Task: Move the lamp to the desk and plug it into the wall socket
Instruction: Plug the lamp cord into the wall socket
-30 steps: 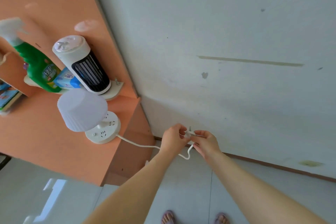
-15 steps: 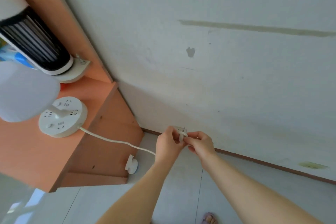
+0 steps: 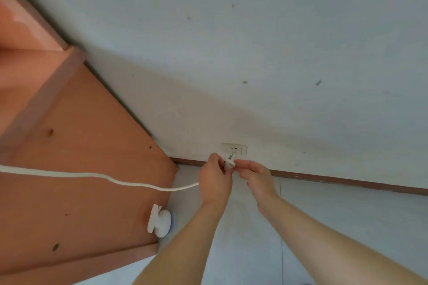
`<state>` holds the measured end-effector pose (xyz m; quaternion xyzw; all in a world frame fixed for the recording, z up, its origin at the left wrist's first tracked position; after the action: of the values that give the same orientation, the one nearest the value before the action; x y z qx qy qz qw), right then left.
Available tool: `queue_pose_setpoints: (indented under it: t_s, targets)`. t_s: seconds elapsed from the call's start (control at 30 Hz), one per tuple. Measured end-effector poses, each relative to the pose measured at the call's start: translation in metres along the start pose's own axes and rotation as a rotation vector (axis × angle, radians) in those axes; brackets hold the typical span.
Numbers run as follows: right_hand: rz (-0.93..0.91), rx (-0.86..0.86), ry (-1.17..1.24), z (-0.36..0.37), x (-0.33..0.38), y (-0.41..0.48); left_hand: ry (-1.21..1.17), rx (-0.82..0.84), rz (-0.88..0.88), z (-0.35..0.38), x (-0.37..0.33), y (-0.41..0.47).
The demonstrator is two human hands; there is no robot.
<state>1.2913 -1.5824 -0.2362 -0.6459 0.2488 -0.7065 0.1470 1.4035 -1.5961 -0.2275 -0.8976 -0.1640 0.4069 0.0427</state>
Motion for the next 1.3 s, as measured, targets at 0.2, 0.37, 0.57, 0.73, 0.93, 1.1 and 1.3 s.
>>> queue_pose_setpoints:
  t_s: [0.2, 0.37, 0.57, 0.73, 0.93, 1.1, 1.3]
  targets:
    - [-0.116, -0.011, 0.010, 0.009, -0.061, 0.051, 0.065, -0.016, 0.099, 0.045, 0.048, 0.044]
    - [-0.121, -0.016, 0.033, 0.011, -0.100, 0.097, 0.259, -0.016, 0.262, 0.079, 0.077, 0.077]
    - [-0.118, -0.022, 0.067, 0.008, -0.124, 0.140, 0.315, -0.079, 0.387, 0.103, 0.091, 0.103]
    - [-0.103, -0.013, 0.029, 0.011, -0.126, 0.153, 0.294, -0.100, 0.333, 0.109, 0.102, 0.106]
    - [-0.064, -0.025, 0.113, 0.005, -0.142, 0.152, 0.198, -0.119, 0.252, 0.113, 0.109, 0.098]
    - [-0.066, -0.052, 0.218, 0.003, -0.142, 0.163, 0.170, -0.117, 0.204, 0.120, 0.104, 0.099]
    - [-0.036, -0.063, 0.320, 0.005, -0.146, 0.165, 0.199, -0.050, 0.138, 0.121, 0.097, 0.105]
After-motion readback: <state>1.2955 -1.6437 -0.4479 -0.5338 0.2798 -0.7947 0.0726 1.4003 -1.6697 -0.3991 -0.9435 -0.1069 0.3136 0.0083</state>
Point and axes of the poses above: each hand's wrist, its own y-axis towards the middle knuckle, its own z-axis out of the palm, x = y × z, the point moved 3 cm from there along y, towards the middle knuckle, and after that the axes turned 2 degrees about -z, right-handed, at the moved point
